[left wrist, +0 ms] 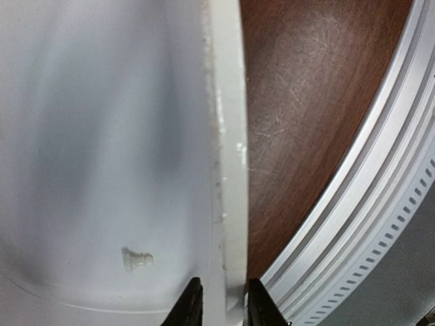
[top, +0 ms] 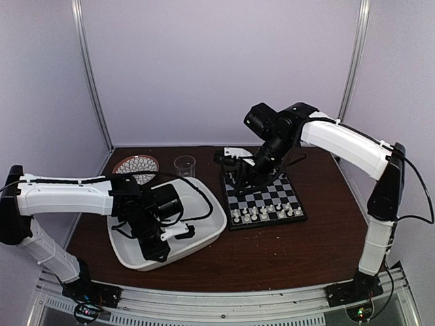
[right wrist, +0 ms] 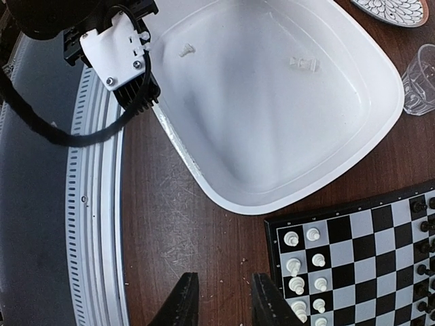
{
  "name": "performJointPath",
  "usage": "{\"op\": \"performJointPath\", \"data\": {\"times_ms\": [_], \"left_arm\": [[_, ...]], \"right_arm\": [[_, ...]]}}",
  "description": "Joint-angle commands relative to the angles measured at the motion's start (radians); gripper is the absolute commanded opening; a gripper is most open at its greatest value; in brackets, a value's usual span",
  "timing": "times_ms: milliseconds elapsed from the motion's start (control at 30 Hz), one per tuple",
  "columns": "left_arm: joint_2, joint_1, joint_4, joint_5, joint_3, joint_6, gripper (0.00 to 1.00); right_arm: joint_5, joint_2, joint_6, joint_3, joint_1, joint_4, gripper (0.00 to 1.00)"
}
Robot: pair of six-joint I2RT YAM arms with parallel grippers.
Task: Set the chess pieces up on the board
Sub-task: Adjust the storage box at the center of the board, then pick up the storage box from the center of the board.
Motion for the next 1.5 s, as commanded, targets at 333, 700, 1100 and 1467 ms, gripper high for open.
{"op": "performJointPath", "data": {"times_ms": [333,700,1100,1467], "left_arm": [[-0.2,0.243,0.015,-0.205,0.113,-0.197,0.69],[-0.237,0.434,0.155,-0.217,-0.036,-0.469,0.68],[-0.296,0.546,0.055,-0.355,-0.136,-0.682,0.7],[-0.303,0.6,0.074,-0.294,-0.327,-0.849,0.58]], "right_arm": [[0.013,0.235,0.113,0.267,0.031,-0.003,0.31],[0.133,0.54,0.127,0.528,0.183,-0.058,0.36],[0.136,0.718,0.265,0.645,0.324,-0.023,0.43],[0.17,0.689,0.237,0.611,0.339,-0.028,0.43]]}}
